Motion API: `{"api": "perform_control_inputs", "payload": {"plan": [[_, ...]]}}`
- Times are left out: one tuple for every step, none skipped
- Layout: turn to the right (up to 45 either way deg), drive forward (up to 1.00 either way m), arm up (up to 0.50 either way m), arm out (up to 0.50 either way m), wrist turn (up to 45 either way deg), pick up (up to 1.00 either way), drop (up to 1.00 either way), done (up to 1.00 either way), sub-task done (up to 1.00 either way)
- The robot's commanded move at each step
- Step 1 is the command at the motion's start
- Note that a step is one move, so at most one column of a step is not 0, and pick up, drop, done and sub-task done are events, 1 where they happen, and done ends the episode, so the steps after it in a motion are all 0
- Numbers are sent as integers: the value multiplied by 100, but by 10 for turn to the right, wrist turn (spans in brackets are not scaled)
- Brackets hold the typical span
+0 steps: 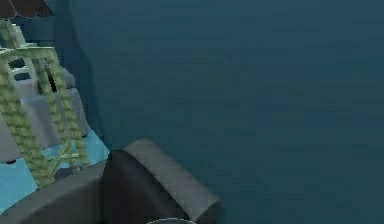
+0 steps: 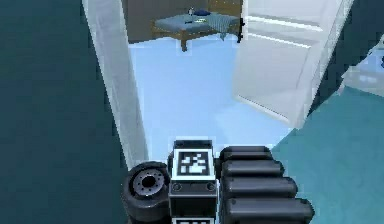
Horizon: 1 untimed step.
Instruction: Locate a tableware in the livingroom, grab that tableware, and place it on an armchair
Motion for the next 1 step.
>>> {"api": "perform_control_inputs", "payload": {"plan": [[-450,0,0,0,0,0,0,0,0]]}}
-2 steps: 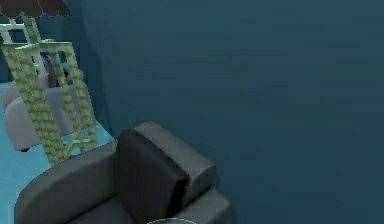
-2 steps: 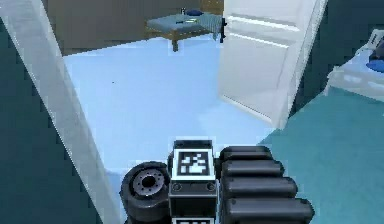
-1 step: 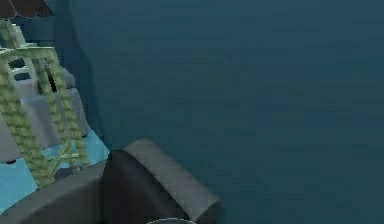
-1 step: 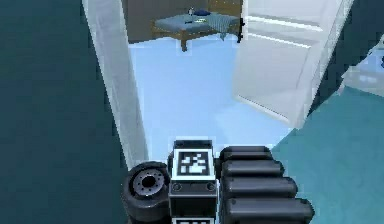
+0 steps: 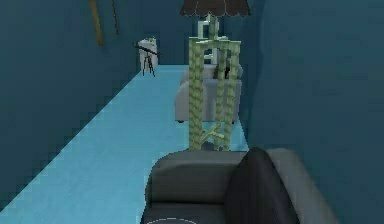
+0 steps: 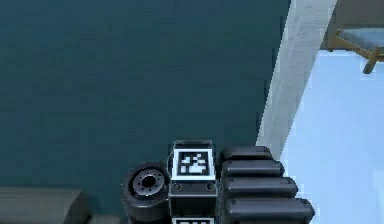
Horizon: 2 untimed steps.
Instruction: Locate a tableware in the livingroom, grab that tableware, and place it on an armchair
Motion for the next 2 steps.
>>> {"api": "perform_control_inputs", "payload": {"plan": [[-330,0,0,0,0,0,0,0,0],[450,0,0,0,0,0,0,0,0]]}}
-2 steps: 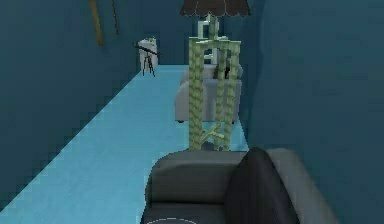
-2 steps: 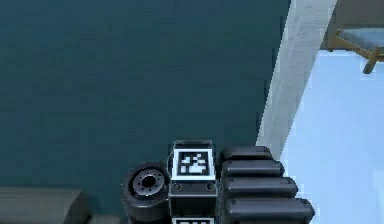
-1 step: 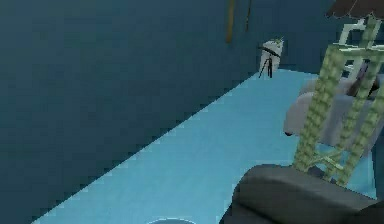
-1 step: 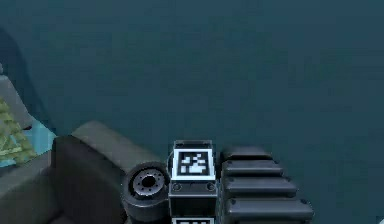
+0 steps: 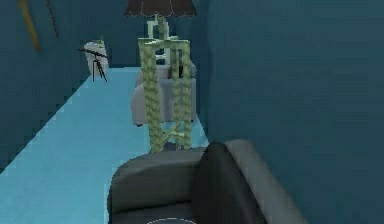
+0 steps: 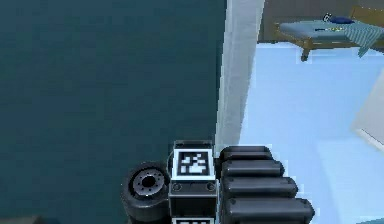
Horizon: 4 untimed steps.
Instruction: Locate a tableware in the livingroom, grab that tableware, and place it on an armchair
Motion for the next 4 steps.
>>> {"api": "perform_control_inputs", "payload": {"plan": [[270,0,0,0,0,0,0,0,0],[-450,0,0,0,0,0,0,0,0],[-270,0,0,0,0,0,0,0,0],[450,0,0,0,0,0,0,0,0]]}}
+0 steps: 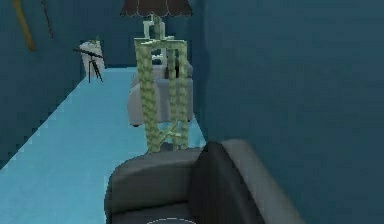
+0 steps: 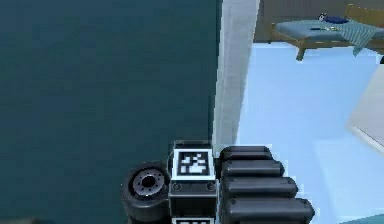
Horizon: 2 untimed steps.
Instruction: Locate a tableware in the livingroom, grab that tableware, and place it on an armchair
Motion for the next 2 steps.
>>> {"api": "perform_control_inputs", "payload": {"plan": [[180,0,0,0,0,0,0,0,0],[-450,0,0,0,0,0,0,0,0]]}}
